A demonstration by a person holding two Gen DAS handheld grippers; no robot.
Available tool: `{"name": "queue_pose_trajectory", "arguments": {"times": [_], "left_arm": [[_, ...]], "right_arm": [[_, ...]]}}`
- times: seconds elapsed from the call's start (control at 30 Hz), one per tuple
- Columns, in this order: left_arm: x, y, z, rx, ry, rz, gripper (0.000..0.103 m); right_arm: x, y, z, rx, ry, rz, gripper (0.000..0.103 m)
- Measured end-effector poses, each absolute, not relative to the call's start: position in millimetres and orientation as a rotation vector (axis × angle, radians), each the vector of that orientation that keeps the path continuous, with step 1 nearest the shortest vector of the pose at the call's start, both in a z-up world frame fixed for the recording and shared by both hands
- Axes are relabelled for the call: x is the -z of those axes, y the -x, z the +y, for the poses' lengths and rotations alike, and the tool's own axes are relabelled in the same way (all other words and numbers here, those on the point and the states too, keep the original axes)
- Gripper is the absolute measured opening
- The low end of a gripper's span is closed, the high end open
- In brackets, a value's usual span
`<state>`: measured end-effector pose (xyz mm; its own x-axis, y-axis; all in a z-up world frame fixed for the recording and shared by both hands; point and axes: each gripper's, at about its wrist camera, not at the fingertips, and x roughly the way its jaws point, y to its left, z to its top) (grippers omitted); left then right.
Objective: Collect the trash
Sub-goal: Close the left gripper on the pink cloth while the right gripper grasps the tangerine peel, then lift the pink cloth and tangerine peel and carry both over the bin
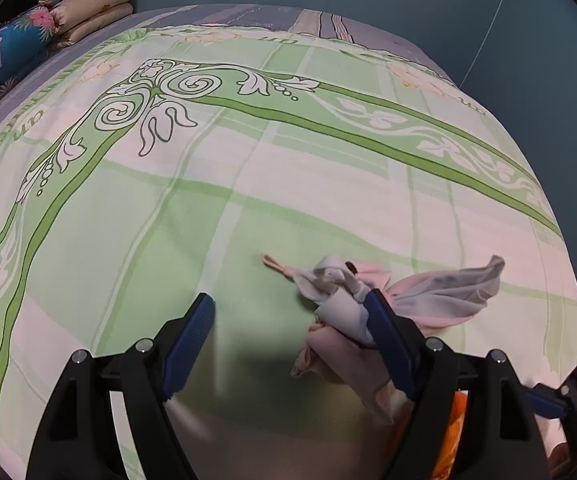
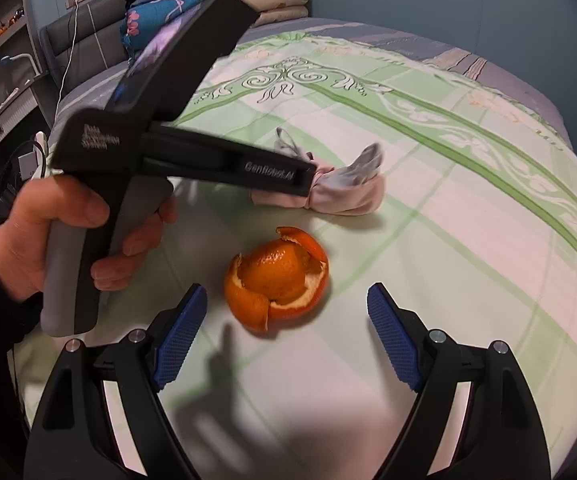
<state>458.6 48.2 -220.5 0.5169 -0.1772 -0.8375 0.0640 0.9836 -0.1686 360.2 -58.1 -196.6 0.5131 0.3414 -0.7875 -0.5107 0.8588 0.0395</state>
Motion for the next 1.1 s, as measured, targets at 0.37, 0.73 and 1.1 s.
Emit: {"name": "queue_pose_trajectory", "arguments": {"times": [0.37,0.73,1.1], "left_arm": [[224,-468,44,0.133,0.108,0.991,0.065],[218,-467,32,0.166,0.111,0.986,0.009],[182,-440,35,0.186,0.121,0.922,0.005]], "right_arm": [[214,-378,-46,-0.523,0.185,0.931,0.055],[201,-358,-57,-0.487,0.175,0.922,0.043],[153,-317,-109,-0.455,0.105,0.878,0.042]]}}
